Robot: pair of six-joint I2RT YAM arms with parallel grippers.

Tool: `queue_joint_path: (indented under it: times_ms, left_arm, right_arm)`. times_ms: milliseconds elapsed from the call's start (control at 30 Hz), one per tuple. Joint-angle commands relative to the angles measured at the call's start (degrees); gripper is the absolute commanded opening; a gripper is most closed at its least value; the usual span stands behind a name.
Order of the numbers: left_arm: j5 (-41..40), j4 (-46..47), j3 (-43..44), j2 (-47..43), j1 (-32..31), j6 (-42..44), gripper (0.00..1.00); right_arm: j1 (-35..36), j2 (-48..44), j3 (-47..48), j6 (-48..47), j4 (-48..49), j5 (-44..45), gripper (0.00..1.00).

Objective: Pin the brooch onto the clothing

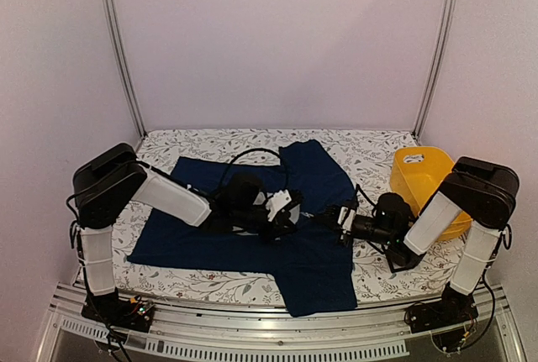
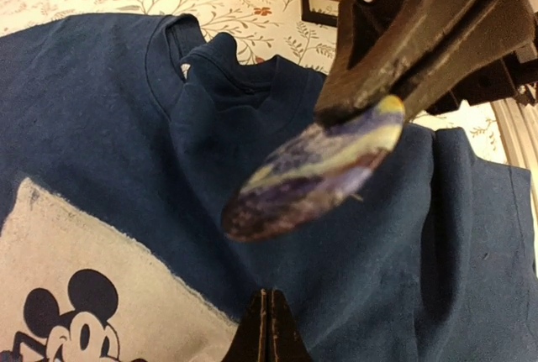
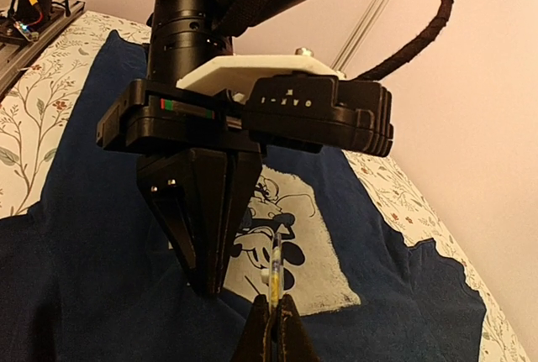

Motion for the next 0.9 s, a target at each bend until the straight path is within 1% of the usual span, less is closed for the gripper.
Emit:
queue_joint_path:
  times_ms: [0, 133, 200, 267, 367, 433, 533, 633, 733, 867]
  left_arm:
    - [0.8, 0.8, -1.9, -3.4, 0.6, 0.6, 0.0]
    - [4.8, 1.4, -3.9, -4.8, 0.2, 0.8, 0.0]
    - [6.1, 1.8, -4.6, -5.0, -0.2, 1.0, 0.0]
    - [6.0, 1.5, -4.6, -4.8, -0.7, 1.0, 0.0]
    - [5.6, 2.2, -4.8, -5.2, -0.7, 0.8, 0.0]
    - [5.6, 2.6, -4.8, -5.6, -0.7, 0.9, 0.0]
    - [6.0, 2.8, -4.8, -6.4, -0.7, 0.9, 0.0]
    - [6.4, 2.8, -4.8, -6.6, -0.7, 0.9, 0.0]
    - [6.5, 3.1, -4.8, -6.6, -0.7, 0.8, 0.0]
    - [7.0, 3.2, -4.3, -6.3, -0.7, 0.6, 0.0]
  right_arm:
    - [1.0, -1.4, -1.2, -3.0, 0.4, 3.0, 0.0]
    - [3.6, -1.5, -2.0, -6.9, 0.9, 11.6, 0.0]
    - [4.0, 0.3, -1.5, -7.3, 2.4, 16.4, 0.0]
    - [4.3, 1.8, -1.0, -6.8, 3.5, 19.0, 0.0]
    - [6.0, 3.2, -0.4, -7.6, 3.9, 20.2, 0.0]
    - [6.8, 4.6, -1.2, -9.1, 5.8, 20.8, 0.0]
    - [7.1, 6.2, -2.7, -10.6, 8.8, 18.1, 0.0]
    - [7.6, 6.6, -2.4, -11.5, 8.2, 16.1, 0.0]
    - [8.6, 7.6, -1.3, -12.4, 7.2, 17.4, 0.0]
    - [9.4, 9.4, -1.0, -13.4, 8.7, 19.0, 0.0]
